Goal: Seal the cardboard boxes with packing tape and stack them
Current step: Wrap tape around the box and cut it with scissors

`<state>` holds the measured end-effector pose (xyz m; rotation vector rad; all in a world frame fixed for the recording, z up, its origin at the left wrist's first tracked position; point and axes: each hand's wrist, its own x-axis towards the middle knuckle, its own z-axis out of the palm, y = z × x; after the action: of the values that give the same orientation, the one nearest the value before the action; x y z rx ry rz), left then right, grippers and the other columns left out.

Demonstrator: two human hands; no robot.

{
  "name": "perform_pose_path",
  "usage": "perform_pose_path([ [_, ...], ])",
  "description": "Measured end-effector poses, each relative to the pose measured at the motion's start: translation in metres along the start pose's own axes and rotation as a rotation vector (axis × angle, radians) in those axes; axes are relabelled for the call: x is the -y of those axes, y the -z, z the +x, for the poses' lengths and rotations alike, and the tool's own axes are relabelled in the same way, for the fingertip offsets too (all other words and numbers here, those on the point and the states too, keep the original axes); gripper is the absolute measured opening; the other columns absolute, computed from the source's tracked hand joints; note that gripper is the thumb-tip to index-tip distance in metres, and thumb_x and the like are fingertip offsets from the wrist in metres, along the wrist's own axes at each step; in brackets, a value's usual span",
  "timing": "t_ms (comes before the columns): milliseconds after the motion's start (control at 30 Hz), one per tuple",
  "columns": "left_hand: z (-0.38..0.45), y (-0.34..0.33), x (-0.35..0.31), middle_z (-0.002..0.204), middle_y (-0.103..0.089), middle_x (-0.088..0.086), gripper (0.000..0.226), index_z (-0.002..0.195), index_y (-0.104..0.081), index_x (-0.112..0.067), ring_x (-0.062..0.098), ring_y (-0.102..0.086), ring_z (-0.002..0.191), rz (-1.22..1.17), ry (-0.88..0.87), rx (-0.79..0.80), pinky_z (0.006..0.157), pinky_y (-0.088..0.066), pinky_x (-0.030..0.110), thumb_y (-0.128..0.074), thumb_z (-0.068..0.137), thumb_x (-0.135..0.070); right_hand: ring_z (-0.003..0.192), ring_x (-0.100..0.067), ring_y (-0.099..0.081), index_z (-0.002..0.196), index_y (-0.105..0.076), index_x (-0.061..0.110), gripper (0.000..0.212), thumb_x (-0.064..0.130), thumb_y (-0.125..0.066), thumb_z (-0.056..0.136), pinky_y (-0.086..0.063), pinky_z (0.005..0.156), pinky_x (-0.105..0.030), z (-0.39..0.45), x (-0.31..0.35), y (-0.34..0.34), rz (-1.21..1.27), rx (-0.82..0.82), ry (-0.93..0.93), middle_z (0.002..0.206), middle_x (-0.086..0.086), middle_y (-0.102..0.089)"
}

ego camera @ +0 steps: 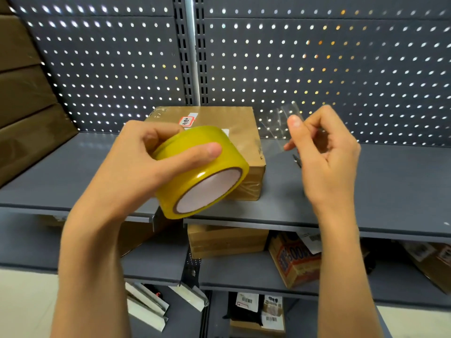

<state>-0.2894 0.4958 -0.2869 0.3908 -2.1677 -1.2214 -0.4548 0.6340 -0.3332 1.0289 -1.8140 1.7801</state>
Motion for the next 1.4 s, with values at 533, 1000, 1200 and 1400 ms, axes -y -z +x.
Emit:
perform_pose_path([
  [533, 0.049, 0.008, -0.049, 0.065, -0.055, 0.005, 0.052, 0.074, -0.066, -0.015, 0.014, -0.042, 0.056, 0.728, -0.048, -0.058, 0.049, -0.033, 0.024, -0.073, 0.056, -0.064, 0.077, -0.036, -0.059, 0.061, -0.036, 0.012, 0.04, 0.021, -0.059, 0.092, -0.038, 0.067, -0.028, 0.009, -0.015, 0.006, 0.024, -0.078, -0.261, 0.053, 0.01, -0.045],
  [1000, 0.093, -0.011, -0.037, 0.07, -0.062, 0.003, 0.052, 0.087, -0.071, -0.008, 0.014, -0.051, 0.062, 0.801, 0.082, 0.16, 0.05, -0.035, 0.025, -0.078, 0.061, -0.052, 0.058, -0.014, -0.044, 0.062, -0.036, 0.012, 0.039, 0.023, -0.057, 0.093, -0.031, 0.05, -0.018, -0.012, -0.052, -0.01, -0.108, 0.072, -0.587, 0.057, 0.0, -0.042],
  [1200, 0.098, -0.01, -0.034, 0.064, -0.059, 0.013, 0.05, 0.075, -0.071, -0.004, 0.023, -0.047, 0.058, 0.871, 0.111, 0.212, 0.051, -0.035, 0.03, -0.075, 0.063, -0.052, 0.067, -0.019, -0.043, 0.067, -0.032, 0.016, 0.04, 0.037, -0.035, 0.101, -0.032, 0.064, -0.035, -0.027, -0.045, -0.027, -0.475, 0.292, -0.566, 0.067, 0.002, -0.043],
  [1400, 0.097, -0.013, -0.03, 0.051, -0.046, 0.005, 0.043, 0.063, -0.064, -0.006, 0.022, -0.041, 0.053, 0.861, 0.118, 0.182, 0.048, -0.029, 0.028, -0.074, 0.064, -0.048, 0.092, -0.028, -0.052, 0.069, -0.031, 0.022, 0.037, 0.034, -0.023, 0.103, -0.037, 0.079, -0.038, -0.025, -0.042, -0.034, -0.601, 0.433, -0.538, 0.081, 0.001, -0.048],
])
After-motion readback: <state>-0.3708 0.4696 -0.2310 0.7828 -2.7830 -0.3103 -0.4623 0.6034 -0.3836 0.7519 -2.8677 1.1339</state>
